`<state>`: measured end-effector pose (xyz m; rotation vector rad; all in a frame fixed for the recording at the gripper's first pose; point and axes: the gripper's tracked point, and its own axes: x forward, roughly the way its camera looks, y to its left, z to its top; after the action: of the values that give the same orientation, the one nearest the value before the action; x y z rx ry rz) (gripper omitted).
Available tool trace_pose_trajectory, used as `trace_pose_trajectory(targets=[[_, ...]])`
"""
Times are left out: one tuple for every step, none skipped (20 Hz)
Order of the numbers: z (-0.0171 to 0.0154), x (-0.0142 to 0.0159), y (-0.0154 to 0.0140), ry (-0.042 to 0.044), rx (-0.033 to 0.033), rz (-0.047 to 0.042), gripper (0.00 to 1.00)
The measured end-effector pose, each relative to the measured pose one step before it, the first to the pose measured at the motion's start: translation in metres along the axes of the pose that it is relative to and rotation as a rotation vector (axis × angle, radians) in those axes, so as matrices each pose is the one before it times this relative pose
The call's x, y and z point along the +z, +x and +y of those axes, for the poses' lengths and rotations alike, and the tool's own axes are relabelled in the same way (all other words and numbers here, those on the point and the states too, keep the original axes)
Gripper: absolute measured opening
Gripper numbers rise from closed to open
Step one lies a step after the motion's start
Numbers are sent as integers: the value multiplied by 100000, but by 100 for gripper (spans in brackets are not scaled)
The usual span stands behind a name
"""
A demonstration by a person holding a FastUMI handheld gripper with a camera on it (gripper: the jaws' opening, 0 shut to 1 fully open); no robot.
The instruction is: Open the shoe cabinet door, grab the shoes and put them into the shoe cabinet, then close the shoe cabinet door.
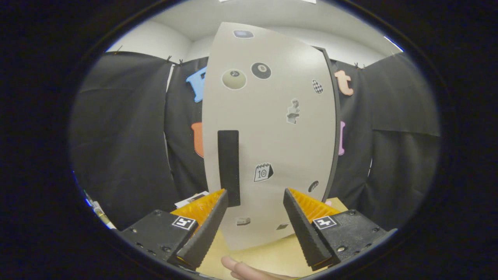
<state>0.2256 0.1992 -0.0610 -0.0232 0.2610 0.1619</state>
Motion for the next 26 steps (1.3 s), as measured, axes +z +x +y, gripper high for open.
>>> trace_pose_trajectory(targets=[[111, 27, -362, -139, 299, -237, 95], [-44, 65, -439, -341, 259, -523, 95], [-177, 61, -530, 123, -460, -602, 95], [-211, 170, -549, 589, -61, -1048, 95], [-201, 6, -571, 533, 112, -830, 95], [-227, -28, -539, 189, -89, -356, 95], [-157, -48, -655, -57, 858, -674, 95], [-87, 10, -438, -255, 595, -828, 95], [-600, -118, -598, -242, -1298, -60, 95], [-646, -387, -633, 732, -1668, -58, 95], [-575, -171, -748, 1429, -842, -252, 95], [-271, -115, -811, 1194, -9, -218, 95], [-366, -228, -845, 1137, 297, -223, 95], [-433, -307, -831, 1362, -74, -262, 95], [-498, -194, -996, 1372, -96, -458, 95], [-407, -203, -891, 1069, -170, -9, 95], [-231, -204, -892, 358, 465, 38, 95], [-27, -109, -749, -95, 1008, -157, 95], [-78, -10, -784, -168, 858, -464, 95], [-171, 52, -709, -156, -307, -597, 95], [-579, -33, -782, 19, -1534, -317, 95], [-744, -115, -712, 1147, -1941, -598, 95], [-335, 246, -690, 960, -1386, -1654, 95], [-157, 369, -400, 77, -928, -1545, 95], [-226, 311, -456, -154, -839, -1282, 95], [115, 62, -259, -272, 389, -1380, 95]])
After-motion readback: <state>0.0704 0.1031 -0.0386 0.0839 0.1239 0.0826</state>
